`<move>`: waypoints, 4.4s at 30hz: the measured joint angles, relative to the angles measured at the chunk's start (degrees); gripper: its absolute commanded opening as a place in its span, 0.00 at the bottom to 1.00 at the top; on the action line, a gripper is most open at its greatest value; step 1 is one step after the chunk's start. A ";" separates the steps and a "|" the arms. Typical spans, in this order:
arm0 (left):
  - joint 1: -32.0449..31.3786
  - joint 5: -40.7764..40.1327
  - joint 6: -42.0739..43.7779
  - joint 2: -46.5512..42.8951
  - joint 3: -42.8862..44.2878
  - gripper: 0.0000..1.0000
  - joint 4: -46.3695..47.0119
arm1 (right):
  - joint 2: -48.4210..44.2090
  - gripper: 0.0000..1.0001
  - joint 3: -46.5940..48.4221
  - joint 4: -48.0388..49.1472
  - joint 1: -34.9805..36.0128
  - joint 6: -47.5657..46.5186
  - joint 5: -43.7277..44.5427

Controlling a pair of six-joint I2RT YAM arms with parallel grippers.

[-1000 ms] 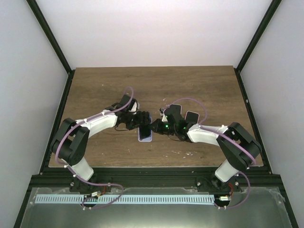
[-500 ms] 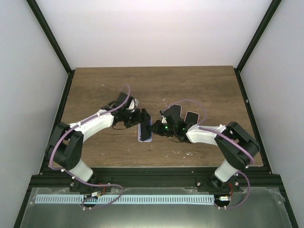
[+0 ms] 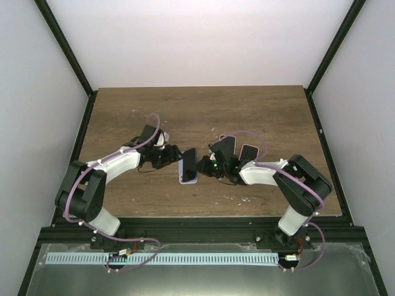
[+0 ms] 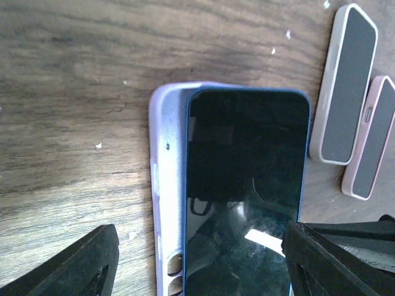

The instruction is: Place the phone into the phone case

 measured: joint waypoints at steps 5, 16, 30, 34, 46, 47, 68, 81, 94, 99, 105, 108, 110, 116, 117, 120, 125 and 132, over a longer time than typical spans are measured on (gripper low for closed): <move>-0.09 1.66 0.46 1.97 -2.36 0.73 3.28 | 2.40 0.01 0.76 2.54 -0.02 0.70 -1.46; 0.44 1.75 2.89 4.85 -3.17 0.74 6.45 | 5.38 0.01 1.55 5.81 -0.42 -2.43 -4.92; 1.38 6.93 4.33 9.75 -1.29 0.74 11.78 | 5.38 0.01 1.66 4.48 -1.95 -5.31 -9.27; 1.42 9.51 4.33 10.71 -1.27 0.74 13.73 | 5.68 0.01 3.65 0.94 -2.73 -5.53 -11.21; 2.25 11.02 3.72 11.17 -2.23 0.66 15.34 | 9.11 0.08 5.73 -1.99 -4.55 -5.88 -15.45; 2.25 10.99 3.72 11.06 -2.56 0.65 15.67 | 9.16 0.08 5.73 -2.27 -4.55 -6.05 -15.15; 1.57 8.68 1.57 4.94 -8.28 0.53 15.50 | 5.14 0.34 6.73 -12.11 -4.22 -13.46 -9.81; 3.37 9.66 0.50 5.18 -8.31 0.48 14.97 | 12.72 0.44 10.93 -5.79 -4.37 -10.51 -12.61; 5.84 15.74 -0.17 6.69 -11.28 0.47 18.60 | 16.68 0.53 8.46 9.29 -5.57 -1.51 -21.05; 6.03 16.28 -0.22 6.01 -12.66 0.43 18.99 | 17.59 0.53 6.47 15.08 -5.60 3.02 -23.69; 6.36 16.31 -0.09 4.94 -14.25 0.38 19.32 | 18.53 0.53 4.72 22.51 -5.49 9.18 -27.23; 6.36 15.85 0.24 4.33 -14.75 0.34 18.73 | 18.56 0.53 4.13 24.48 -5.35 10.91 -27.82; 6.36 15.58 0.66 4.09 -15.06 0.29 18.45 | 18.58 0.53 3.93 24.68 -5.20 11.47 -27.82; 6.43 16.02 0.31 3.45 -16.90 0.25 20.28 | 18.58 0.55 2.38 28.17 -5.11 14.97 -27.52; 6.56 16.46 -0.37 3.30 -17.62 0.24 21.42 | 18.58 0.56 2.01 29.22 -5.11 15.67 -27.50; 6.88 17.57 -2.29 2.69 -18.97 0.22 23.78 | 18.53 0.55 0.63 31.36 -5.11 16.81 -27.23; 6.71 18.21 -3.85 1.73 -19.67 0.22 24.44 | 15.61 0.46 0.66 22.73 -4.28 11.39 -24.59; 6.54 22.34 -7.13 1.66 -21.81 0.26 28.61 | 12.92 0.18 0.85 15.06 -4.04 4.39 -21.59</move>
